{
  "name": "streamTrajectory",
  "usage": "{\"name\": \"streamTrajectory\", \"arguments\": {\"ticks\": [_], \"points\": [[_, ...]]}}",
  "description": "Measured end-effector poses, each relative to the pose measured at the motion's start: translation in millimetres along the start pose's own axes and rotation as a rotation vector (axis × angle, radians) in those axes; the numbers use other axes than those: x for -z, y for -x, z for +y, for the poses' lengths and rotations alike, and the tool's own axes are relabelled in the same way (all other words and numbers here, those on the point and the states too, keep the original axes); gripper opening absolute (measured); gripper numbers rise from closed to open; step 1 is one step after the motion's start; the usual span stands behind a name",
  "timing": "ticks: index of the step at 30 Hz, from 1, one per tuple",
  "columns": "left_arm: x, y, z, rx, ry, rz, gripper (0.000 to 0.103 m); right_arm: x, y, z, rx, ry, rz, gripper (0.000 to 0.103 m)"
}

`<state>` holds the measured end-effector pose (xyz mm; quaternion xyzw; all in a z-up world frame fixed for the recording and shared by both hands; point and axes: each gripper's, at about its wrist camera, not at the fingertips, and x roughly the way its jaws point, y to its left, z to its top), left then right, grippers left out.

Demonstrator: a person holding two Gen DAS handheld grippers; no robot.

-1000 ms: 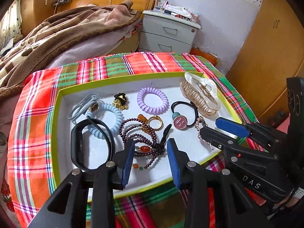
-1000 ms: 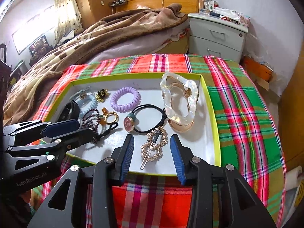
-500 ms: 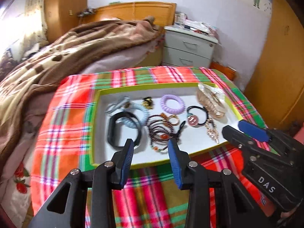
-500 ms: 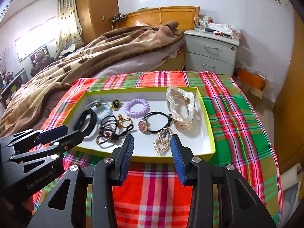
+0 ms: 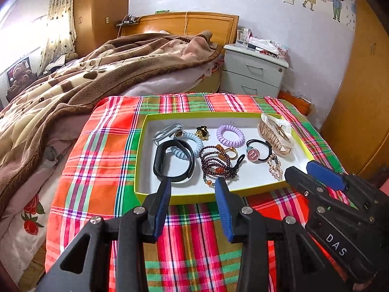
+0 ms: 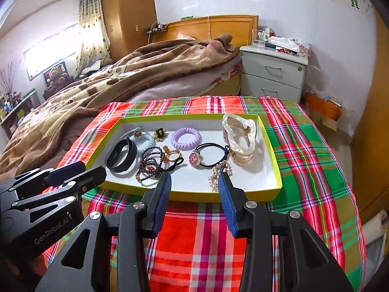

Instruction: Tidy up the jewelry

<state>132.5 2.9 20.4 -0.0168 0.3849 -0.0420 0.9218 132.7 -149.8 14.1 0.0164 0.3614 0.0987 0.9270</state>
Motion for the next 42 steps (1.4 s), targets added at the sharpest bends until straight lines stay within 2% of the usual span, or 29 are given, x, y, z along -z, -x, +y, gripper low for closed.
{"name": "streamTrajectory", "arguments": {"ticks": [42], "points": [[10.3,13.2,-1.4,-0.044,0.019,0.006,0.039,5.9,15.1,7.0,-0.005,0.011,-0.032,0.041]]}}
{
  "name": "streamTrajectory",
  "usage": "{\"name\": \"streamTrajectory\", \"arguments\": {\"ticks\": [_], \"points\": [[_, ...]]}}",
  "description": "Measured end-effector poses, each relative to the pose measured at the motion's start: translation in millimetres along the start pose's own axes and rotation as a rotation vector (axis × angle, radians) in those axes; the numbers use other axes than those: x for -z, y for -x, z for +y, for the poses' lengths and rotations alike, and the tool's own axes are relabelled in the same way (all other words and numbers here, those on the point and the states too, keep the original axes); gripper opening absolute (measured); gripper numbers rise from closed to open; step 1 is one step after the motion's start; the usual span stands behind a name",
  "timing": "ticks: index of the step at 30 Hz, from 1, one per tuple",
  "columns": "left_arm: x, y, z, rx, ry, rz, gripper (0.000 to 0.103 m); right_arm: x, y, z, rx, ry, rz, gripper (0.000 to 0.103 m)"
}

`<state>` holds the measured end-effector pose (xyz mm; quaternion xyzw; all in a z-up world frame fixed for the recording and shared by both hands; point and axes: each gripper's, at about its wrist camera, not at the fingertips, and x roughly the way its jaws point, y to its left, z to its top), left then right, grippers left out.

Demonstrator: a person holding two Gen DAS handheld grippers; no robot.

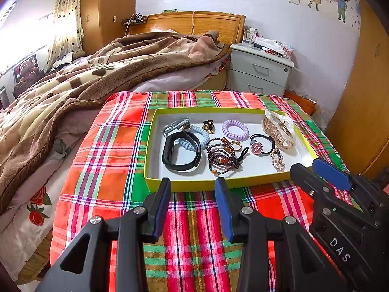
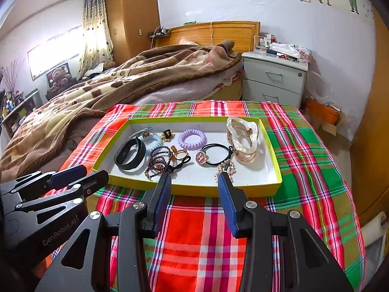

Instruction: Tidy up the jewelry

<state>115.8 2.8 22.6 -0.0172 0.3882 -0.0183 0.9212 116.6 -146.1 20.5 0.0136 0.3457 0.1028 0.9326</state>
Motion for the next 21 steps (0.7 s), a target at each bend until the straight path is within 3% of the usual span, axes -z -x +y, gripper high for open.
{"name": "streamTrajectory", "arguments": {"ticks": [21], "points": [[2.4,0.7,-0.3,-0.009,0.000,0.005,0.039,2.0,1.7,-0.5,0.004,0.003,0.000,0.041]]}}
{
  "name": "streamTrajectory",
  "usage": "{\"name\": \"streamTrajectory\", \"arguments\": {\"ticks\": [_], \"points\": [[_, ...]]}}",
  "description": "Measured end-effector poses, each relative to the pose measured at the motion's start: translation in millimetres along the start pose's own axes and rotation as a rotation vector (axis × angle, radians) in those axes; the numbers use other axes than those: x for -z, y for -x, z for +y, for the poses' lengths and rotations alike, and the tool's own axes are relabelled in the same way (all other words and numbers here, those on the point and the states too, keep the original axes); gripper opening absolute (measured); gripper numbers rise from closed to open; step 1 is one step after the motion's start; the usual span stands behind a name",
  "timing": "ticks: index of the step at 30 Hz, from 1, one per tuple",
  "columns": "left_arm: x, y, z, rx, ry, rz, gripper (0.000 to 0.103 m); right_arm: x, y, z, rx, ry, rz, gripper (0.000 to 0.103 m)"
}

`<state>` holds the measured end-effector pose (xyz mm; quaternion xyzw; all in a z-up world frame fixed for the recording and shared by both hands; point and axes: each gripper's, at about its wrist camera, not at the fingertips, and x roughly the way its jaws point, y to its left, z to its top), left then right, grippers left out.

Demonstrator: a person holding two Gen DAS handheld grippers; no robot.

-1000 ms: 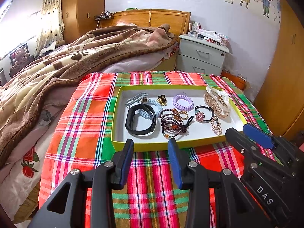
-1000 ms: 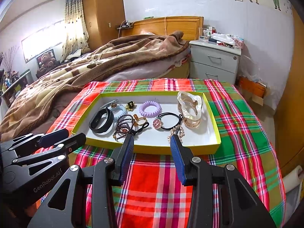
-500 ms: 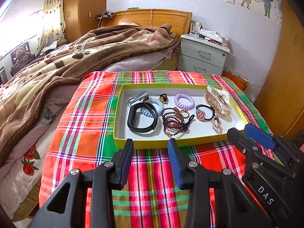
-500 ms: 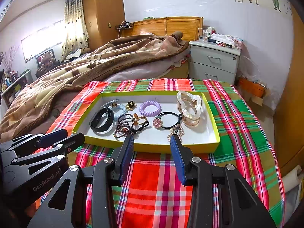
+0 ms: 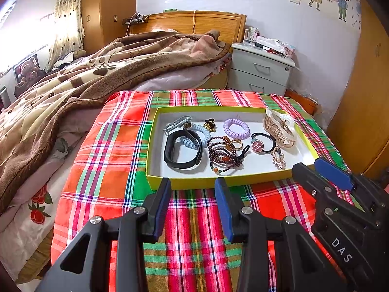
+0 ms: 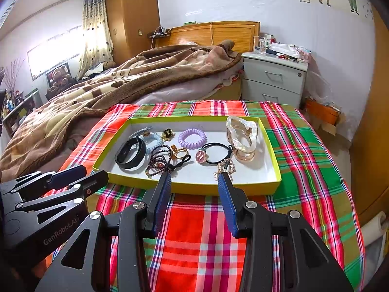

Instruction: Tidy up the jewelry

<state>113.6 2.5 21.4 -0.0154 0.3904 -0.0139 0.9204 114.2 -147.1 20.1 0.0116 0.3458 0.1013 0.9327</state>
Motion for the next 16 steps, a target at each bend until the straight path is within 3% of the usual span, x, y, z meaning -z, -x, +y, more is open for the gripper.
{"name": "streamTrajectory", "arguments": {"ticks": [16], "points": [[-0.2,-2.7,3.8,-0.003,0.020,0.003,0.039,0.3,0.7,-4.8,0.005,-0.009,-0.003,0.041]]}}
